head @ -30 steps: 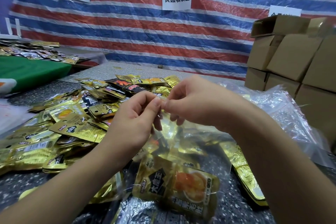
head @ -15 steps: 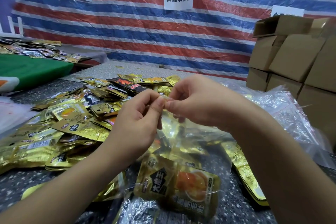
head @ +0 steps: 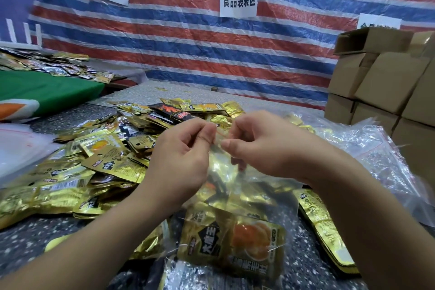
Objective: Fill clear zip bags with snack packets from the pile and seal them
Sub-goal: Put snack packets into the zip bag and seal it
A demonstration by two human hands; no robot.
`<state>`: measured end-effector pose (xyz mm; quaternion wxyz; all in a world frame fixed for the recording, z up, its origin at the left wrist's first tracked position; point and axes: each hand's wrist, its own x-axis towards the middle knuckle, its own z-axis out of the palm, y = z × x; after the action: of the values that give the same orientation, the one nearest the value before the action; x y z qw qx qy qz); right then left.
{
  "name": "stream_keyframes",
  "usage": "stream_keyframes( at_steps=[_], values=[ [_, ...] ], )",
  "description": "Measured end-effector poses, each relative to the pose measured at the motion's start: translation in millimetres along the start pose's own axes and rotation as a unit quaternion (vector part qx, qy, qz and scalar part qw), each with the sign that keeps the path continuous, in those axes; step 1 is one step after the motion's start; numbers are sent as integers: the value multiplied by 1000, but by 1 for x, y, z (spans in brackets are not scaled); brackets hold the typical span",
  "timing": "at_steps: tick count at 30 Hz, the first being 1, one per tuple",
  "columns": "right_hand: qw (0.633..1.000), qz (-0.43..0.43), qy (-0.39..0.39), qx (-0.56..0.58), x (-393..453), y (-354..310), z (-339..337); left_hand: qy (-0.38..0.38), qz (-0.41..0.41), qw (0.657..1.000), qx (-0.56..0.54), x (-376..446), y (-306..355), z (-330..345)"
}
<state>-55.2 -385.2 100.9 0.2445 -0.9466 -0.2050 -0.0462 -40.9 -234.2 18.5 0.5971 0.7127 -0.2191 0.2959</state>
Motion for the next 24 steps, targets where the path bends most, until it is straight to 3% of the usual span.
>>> stream_keyframes(
  at_steps=[7,12,20,24],
  values=[
    [999,-14,-8,-43,-4,6,-7,8,20,999,32,-3,2,1],
    [998,-23,-38,39,-9,3,-16,1,2,1000,-14,3,8,-1],
    [994,-73,38,66,-24,-10,-50,-20,40,999,-27,24,57,8],
    [988,-85,82,95,-30,-13,-71,-13,98,995,-10,38,84,12]
  ],
)
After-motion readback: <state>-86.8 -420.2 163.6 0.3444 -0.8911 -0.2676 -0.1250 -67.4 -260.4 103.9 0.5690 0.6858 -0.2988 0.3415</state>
